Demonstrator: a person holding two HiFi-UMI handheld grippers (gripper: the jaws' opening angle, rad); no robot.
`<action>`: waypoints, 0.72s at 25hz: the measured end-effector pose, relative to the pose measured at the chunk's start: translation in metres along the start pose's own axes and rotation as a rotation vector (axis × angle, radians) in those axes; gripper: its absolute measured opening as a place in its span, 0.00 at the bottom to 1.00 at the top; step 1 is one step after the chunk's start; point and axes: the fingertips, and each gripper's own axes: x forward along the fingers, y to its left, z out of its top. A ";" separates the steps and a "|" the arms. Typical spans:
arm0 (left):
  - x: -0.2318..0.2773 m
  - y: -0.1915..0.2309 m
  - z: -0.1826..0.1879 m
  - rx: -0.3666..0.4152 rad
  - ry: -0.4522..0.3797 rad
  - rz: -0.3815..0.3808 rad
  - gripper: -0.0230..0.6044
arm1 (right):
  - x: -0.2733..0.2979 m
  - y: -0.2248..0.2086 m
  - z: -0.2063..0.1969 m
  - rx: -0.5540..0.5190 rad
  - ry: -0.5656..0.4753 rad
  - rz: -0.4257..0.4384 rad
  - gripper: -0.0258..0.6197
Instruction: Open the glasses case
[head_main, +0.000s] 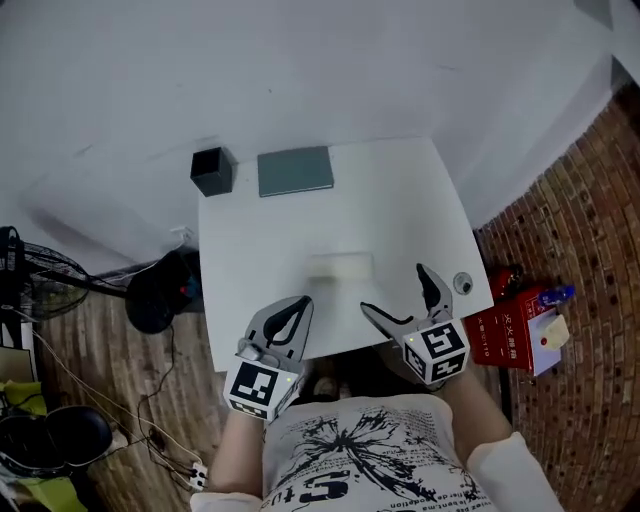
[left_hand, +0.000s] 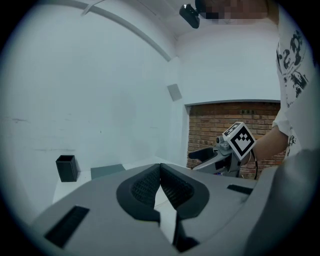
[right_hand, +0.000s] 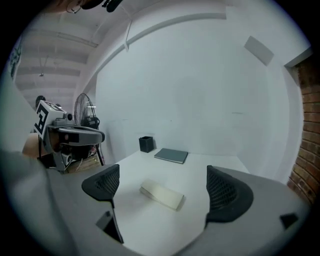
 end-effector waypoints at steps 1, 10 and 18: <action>0.009 0.004 -0.005 -0.010 0.009 0.009 0.06 | 0.010 -0.006 -0.004 -0.006 0.022 0.021 0.90; 0.083 0.038 -0.092 -0.124 0.194 0.116 0.06 | 0.096 -0.030 -0.057 -0.133 0.259 0.241 0.86; 0.121 0.052 -0.162 -0.194 0.333 0.152 0.06 | 0.147 -0.027 -0.118 -0.290 0.481 0.388 0.77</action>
